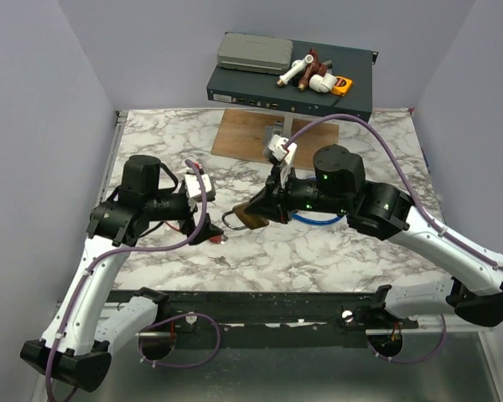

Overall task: Unlock with the key
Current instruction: Unlock the lock.

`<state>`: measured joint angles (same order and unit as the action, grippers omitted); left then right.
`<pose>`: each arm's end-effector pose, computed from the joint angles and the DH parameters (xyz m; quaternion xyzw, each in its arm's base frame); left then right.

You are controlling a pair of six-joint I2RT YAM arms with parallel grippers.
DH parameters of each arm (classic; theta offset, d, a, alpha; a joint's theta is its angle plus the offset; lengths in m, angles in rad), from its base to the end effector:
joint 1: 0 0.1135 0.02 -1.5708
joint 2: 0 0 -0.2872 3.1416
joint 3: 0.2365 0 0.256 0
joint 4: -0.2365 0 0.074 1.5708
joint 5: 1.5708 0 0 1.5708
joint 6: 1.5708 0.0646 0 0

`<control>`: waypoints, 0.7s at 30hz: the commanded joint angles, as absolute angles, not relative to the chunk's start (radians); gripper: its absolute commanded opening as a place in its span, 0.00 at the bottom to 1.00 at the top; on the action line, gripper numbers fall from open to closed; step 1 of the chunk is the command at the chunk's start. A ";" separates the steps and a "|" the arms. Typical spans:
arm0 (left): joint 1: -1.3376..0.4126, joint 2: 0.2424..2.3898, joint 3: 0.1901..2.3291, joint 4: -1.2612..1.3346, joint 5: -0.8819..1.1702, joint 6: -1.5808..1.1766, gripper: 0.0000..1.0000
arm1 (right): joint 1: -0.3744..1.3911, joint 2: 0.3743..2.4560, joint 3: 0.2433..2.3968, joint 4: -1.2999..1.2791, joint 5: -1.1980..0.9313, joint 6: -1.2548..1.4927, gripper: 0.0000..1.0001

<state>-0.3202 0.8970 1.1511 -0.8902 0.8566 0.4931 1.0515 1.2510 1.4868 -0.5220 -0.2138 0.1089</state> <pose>0.1367 -0.0967 0.3895 0.4931 0.6719 -0.3340 0.4403 0.1316 0.2579 0.4639 -0.4184 0.6803 0.3980 0.4513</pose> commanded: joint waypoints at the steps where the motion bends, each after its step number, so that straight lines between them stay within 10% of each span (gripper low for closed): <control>1: -0.304 0.919 1.133 -0.928 0.984 0.633 0.90 | 1.042 1.216 1.477 -0.391 -0.281 0.148 0.01; 15: -0.319 0.975 1.205 -1.197 1.063 0.949 0.60 | 0.959 1.267 1.383 -0.136 -0.374 0.277 0.01; 21: -0.318 0.898 1.139 -0.988 0.962 0.867 0.17 | 0.931 1.289 1.334 -0.063 -0.412 0.346 0.01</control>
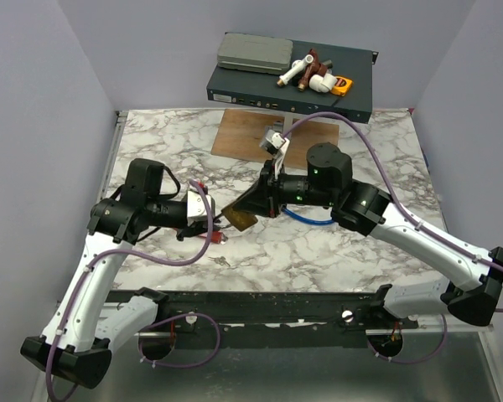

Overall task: Unlock with the key
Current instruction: Unlock the lock.

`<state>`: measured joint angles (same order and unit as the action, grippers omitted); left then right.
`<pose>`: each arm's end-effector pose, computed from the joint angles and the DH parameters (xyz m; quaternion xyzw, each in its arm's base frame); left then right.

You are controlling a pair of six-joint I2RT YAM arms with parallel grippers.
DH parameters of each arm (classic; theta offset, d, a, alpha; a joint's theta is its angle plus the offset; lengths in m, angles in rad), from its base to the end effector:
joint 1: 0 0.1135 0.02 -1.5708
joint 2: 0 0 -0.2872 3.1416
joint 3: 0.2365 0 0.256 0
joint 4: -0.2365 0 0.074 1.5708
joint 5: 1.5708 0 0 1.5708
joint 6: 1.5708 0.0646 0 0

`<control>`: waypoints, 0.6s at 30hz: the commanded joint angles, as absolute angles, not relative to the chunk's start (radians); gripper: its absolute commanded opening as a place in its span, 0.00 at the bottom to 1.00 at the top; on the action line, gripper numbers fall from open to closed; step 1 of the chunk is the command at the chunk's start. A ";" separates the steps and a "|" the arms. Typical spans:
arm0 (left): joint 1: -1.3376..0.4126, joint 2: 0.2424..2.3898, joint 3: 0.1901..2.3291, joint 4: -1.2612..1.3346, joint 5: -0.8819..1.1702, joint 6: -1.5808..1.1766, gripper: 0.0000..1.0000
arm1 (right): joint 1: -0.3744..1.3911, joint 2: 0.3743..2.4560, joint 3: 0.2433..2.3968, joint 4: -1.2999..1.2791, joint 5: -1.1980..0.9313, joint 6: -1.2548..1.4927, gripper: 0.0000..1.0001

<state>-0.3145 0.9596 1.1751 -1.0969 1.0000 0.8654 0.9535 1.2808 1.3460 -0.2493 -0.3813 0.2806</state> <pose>0.1303 -0.0996 0.3765 0.5941 0.5962 -0.3536 0.4081 0.1622 0.2700 0.4403 -0.3636 0.6729 0.4820 0.4275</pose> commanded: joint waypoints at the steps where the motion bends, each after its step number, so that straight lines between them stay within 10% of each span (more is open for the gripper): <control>1: -0.318 0.884 1.129 -0.962 0.956 0.860 0.17 | 0.928 1.290 1.325 -0.053 -0.416 0.358 0.01; 18: -0.415 0.743 0.852 -0.592 0.616 1.066 0.04 | 0.871 1.367 1.155 0.048 -0.296 0.596 0.01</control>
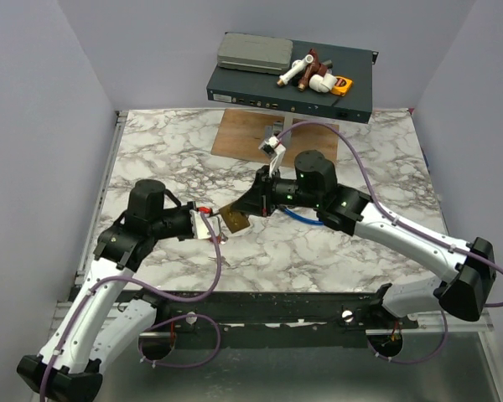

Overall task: Unlock with the key
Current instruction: Unlock the lock, then place the lock at the center of the board.

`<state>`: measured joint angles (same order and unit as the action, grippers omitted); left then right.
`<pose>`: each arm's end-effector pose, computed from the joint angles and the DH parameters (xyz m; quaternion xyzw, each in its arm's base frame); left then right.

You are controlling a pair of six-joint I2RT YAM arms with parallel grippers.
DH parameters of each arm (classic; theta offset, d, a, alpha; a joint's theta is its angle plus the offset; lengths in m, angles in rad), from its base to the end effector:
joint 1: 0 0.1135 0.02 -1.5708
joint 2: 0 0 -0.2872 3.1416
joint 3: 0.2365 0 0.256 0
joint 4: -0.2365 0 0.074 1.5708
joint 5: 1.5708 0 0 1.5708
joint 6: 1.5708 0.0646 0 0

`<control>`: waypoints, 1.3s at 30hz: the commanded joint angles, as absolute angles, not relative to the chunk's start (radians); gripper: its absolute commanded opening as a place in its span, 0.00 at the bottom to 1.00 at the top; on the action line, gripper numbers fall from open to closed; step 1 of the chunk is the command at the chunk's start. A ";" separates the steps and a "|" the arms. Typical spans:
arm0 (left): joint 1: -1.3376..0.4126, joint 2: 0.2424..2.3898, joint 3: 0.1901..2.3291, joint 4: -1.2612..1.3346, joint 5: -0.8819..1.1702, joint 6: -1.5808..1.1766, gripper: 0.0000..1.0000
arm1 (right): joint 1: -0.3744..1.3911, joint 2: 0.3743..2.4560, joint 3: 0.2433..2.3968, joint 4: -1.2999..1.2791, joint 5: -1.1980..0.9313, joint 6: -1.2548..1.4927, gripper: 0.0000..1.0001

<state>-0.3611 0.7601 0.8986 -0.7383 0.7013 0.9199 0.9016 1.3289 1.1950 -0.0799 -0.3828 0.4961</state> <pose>0.1274 -0.0927 0.3355 0.6249 0.5702 -0.1712 0.5050 0.1900 0.2791 0.3901 -0.2708 0.7246 0.5098 0.3764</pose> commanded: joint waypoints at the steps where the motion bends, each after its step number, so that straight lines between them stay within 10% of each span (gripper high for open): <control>1: -0.426 0.757 0.845 -0.592 0.598 1.087 0.04 | 0.863 1.370 1.139 0.065 -0.289 0.616 0.01; 9: -0.509 0.894 0.756 -0.538 0.481 1.221 0.22 | 0.787 1.380 0.972 0.203 -0.252 0.708 0.01; 25: -0.522 1.309 1.061 -0.771 0.398 1.018 0.25 | 0.680 1.518 0.849 0.408 -0.376 0.718 0.01; 39: -0.340 1.228 1.246 -1.060 0.517 0.764 0.67 | 0.680 1.666 0.840 0.477 -0.486 0.592 0.01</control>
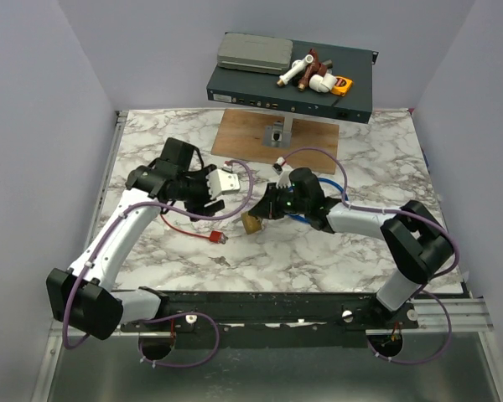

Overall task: Unlock with the key
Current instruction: Place the lock at the center of the board.

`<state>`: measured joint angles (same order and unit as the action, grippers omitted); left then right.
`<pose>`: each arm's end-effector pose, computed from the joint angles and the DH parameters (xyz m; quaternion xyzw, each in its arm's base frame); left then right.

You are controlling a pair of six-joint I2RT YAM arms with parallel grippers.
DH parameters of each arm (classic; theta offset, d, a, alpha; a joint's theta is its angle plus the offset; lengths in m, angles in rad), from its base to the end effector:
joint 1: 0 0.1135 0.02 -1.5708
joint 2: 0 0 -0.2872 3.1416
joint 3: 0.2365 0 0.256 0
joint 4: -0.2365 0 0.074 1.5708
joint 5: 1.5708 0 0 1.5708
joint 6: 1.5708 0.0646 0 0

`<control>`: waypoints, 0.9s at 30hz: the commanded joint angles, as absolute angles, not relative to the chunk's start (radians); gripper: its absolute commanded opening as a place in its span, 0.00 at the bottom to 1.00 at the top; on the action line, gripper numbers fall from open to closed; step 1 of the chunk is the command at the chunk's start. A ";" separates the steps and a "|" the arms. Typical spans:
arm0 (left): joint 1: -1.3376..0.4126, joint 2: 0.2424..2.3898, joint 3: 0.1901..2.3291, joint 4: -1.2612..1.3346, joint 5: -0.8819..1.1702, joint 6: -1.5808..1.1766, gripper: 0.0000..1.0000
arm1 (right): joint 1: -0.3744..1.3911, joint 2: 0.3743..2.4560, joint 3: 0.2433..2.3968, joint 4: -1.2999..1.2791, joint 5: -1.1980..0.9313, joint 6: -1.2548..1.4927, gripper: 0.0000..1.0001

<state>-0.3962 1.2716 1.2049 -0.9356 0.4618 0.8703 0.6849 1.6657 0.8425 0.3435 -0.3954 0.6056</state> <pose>0.2275 -0.1264 0.3201 0.6047 0.7152 -0.1494 0.3169 0.2777 0.2590 0.1960 -0.1351 0.8335 0.4401 0.3055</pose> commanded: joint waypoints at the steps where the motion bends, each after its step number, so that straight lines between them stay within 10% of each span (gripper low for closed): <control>1: -0.333 1.226 1.250 -1.063 0.503 0.749 0.67 | 0.679 1.664 0.827 0.485 -0.494 0.599 0.01; 17: -0.252 1.199 1.221 -1.142 0.491 0.675 0.79 | 0.680 1.744 0.773 0.580 -0.498 0.645 0.01; 20: -0.251 1.188 1.210 -1.159 0.485 0.673 0.99 | 0.679 1.767 0.834 0.513 -0.493 0.623 0.15; 27: -0.227 1.178 1.231 -1.207 0.517 0.649 0.99 | 0.679 1.731 0.912 0.318 -0.401 0.466 0.51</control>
<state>-0.2489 1.2118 1.2190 -1.1652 0.4797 0.6712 0.6849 1.7714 0.8585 0.4175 -0.4564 0.5812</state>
